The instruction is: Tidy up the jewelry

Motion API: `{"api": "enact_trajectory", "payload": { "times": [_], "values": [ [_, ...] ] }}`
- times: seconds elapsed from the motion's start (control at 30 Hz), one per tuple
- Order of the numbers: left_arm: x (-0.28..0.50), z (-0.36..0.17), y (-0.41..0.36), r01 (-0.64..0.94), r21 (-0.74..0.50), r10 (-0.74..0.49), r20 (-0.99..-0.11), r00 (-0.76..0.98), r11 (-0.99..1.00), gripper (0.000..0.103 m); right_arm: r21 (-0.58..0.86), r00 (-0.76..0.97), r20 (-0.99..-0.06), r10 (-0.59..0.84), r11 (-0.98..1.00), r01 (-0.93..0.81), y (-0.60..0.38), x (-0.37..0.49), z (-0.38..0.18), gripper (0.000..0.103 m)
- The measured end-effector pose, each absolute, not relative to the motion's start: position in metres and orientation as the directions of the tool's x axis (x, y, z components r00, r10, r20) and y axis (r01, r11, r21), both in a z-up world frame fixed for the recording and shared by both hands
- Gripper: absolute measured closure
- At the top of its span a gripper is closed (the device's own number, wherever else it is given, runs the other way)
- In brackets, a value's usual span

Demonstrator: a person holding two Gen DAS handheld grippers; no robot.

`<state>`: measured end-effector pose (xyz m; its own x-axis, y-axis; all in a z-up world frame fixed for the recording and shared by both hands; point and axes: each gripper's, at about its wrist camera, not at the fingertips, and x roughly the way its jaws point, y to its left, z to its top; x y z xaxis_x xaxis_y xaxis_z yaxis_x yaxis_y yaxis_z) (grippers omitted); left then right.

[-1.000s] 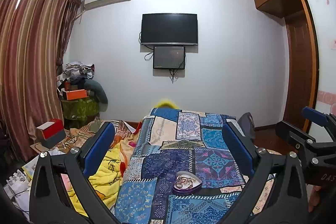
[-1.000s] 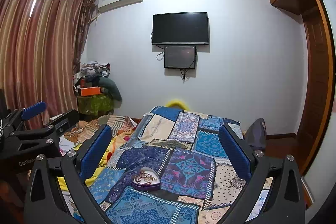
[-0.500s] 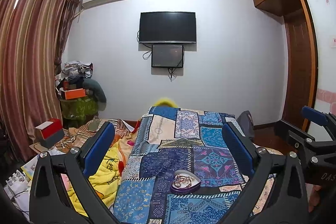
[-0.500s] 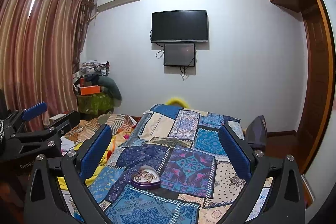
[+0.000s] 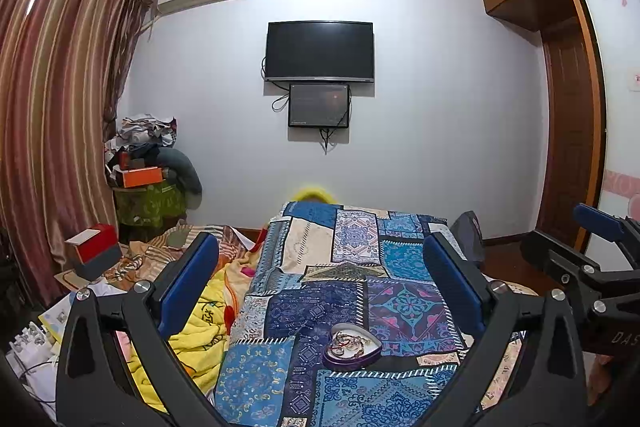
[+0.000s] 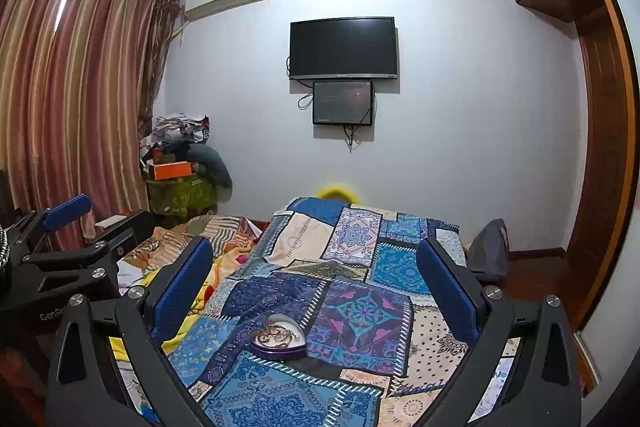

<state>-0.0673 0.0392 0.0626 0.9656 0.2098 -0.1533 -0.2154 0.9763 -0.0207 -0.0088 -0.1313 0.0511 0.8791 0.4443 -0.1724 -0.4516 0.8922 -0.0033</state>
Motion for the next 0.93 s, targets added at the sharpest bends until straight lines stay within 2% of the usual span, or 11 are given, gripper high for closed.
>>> {"api": "enact_trajectory", "payload": {
  "times": [0.93],
  "values": [
    [-0.0627, 0.0585, 0.0431, -0.181, -0.022, 0.175, -0.17, 0.97, 0.983, 0.001, 0.004, 0.88, -0.193, 0.435, 0.897, -0.442, -0.1312, -0.0016, 0.0473, 0.002]
  ]
}}
